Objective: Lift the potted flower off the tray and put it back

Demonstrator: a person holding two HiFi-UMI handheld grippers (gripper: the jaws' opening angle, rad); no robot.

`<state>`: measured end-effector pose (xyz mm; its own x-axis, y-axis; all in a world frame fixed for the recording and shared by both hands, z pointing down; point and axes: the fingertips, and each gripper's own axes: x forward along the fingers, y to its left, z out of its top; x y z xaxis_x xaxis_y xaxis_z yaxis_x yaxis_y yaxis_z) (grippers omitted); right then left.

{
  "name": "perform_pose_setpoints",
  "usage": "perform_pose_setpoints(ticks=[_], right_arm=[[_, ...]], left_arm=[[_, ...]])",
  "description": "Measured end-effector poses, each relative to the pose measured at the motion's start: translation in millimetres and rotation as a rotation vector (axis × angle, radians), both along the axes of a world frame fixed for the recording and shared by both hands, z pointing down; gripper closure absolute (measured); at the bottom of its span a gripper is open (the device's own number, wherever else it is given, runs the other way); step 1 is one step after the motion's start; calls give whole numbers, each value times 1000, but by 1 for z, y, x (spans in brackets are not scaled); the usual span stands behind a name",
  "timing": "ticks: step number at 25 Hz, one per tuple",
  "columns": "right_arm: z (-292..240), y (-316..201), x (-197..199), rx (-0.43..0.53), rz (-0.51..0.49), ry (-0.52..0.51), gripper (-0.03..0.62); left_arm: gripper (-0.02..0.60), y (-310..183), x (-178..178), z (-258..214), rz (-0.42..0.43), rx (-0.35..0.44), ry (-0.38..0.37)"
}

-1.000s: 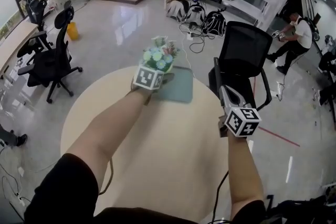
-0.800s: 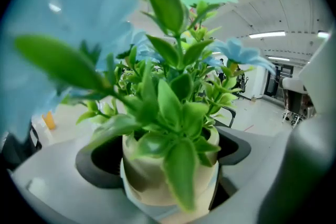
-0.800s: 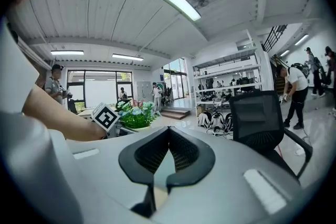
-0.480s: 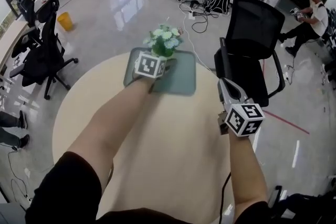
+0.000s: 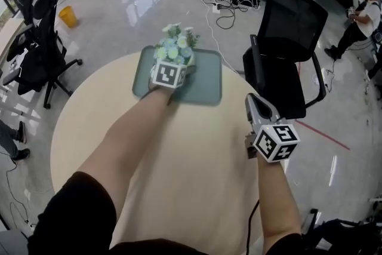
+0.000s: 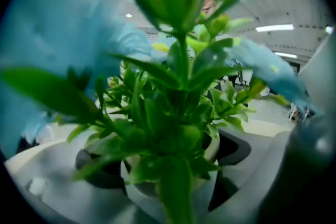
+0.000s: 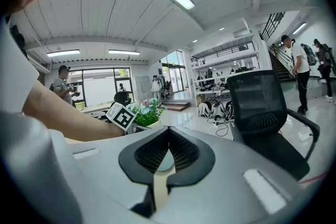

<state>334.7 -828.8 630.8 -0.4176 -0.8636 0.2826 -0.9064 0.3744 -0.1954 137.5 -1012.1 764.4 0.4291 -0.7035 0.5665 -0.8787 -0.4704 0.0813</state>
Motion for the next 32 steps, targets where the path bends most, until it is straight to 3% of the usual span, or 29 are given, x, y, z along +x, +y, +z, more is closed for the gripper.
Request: perform_pose_setpoints(ticks=[5, 14, 22, 28, 32], right_arm=[[-4, 2, -4, 8, -8, -1, 579], [-15, 19, -3, -4, -3, 4, 579], [-67, 63, -12, 14, 25, 29, 579], [-126, 125, -38, 42, 27, 45, 579], [-167, 187, -59, 60, 42, 41, 579]], left_arm=[[69, -4, -1, 1, -25, -3, 17], [41, 34, -2, 5, -34, -117, 53], [43, 95, -32, -59, -29, -134, 143], [53, 177, -68, -142, 49, -51, 255], [170, 258, -99, -228, 132, 100, 303]])
